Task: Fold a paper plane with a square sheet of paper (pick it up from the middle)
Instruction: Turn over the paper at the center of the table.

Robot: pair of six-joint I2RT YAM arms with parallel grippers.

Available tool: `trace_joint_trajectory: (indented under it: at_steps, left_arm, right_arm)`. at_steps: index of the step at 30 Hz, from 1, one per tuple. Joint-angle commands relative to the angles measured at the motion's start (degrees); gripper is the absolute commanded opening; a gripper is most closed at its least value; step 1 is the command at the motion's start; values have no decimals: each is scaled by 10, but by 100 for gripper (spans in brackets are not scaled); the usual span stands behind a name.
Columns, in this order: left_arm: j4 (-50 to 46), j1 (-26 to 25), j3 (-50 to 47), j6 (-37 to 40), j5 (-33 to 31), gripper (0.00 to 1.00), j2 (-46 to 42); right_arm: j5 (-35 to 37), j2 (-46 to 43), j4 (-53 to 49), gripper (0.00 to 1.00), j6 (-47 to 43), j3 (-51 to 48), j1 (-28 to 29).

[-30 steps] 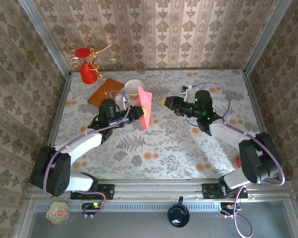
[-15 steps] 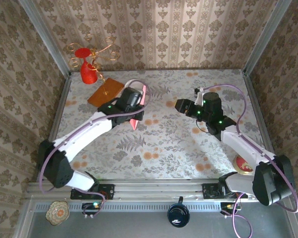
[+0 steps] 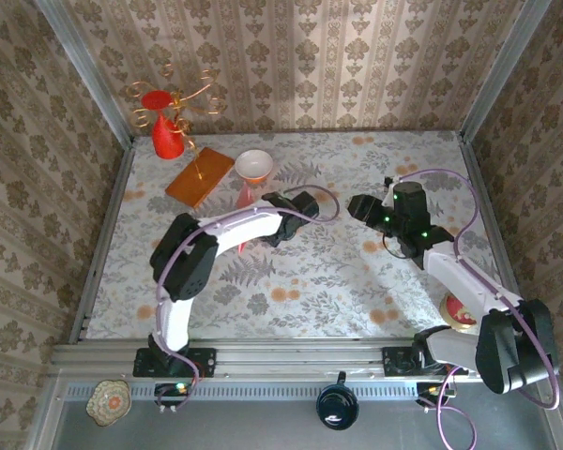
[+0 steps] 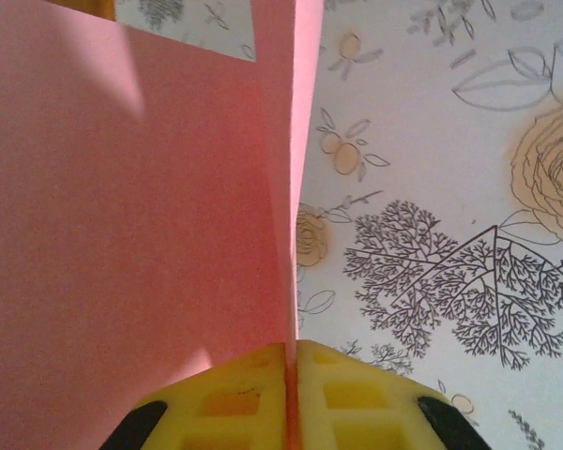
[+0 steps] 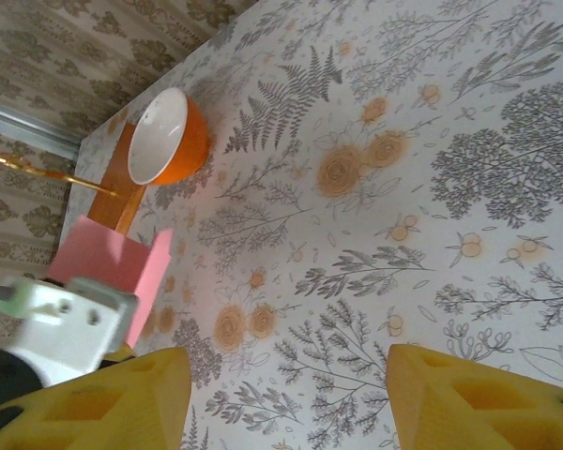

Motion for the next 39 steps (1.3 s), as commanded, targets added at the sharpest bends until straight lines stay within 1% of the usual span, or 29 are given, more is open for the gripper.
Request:
trace_joint_trajectory:
  at_steps: [1,4,11,15,19,25,28,31,36,39]
  left_arm:
    - [-36,-13,31,12,-38,12,35]
    - [-33,-21,44,8,-41,12,65]
    - [-20,-29,54,-6,-37,13,104]
    - [-13,-34,57,-17,-8,17,109]
    - [-1,-38,56,-28,33,22,97]
    - [27,-38,43,-42,107,26,60]
    - [42,-39,31,-59,162,28,32]
    - [72,-41,8,-82,241,30,-7]
    - [154,-46,-48,-124,382,34,-80]
    - [187,-41,-78,-137,415,35,-121]
  right_arm:
    - [15,-11,-13,59,3,-12,-9]
    - [13,-10,-12,59,4,-17,-12]
    - [4,6,-8,59,10,-17,-17]
    - [-1,15,-8,59,13,-16,-18]
    - [-2,19,-7,59,15,-15,-20]
    - [-7,16,5,59,18,-20,-19]
    - [-7,16,4,59,18,-21,-19]
    - [-7,17,5,59,17,-22,-20]
    - [-6,22,9,61,21,-22,-20]
    - [-7,26,13,63,24,-23,-20]
